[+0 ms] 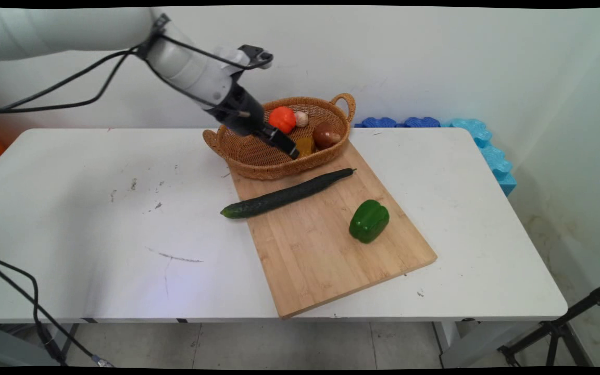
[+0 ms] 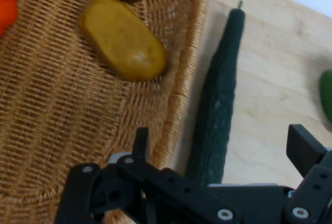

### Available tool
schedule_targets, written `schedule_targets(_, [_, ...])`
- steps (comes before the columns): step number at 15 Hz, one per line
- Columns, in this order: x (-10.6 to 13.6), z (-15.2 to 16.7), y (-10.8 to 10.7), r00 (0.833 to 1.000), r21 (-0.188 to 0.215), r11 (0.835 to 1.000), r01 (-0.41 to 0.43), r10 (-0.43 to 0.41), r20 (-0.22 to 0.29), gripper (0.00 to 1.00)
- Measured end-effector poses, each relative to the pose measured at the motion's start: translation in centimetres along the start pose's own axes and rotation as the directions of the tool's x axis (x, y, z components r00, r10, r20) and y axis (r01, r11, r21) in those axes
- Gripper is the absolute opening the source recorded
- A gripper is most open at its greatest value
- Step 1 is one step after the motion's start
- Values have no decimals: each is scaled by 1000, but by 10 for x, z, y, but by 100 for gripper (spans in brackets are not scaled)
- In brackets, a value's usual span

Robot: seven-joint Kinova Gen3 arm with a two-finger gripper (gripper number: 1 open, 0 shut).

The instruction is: Pick up the potato from the vegetable basket

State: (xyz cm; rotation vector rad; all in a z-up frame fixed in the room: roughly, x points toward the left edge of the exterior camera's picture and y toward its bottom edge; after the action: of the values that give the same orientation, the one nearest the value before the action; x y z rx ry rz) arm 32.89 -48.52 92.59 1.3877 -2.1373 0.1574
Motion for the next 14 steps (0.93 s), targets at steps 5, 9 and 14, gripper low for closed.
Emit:
schedule_targets(5, [26,28,1,996,51,995,91,-92,16,100])
schedule_targets(9, [46,53,1,982,83,979,184,-187,29,100])
schedule_targets(14, [61,74,-2,961,112,957,268,-274,40,100])
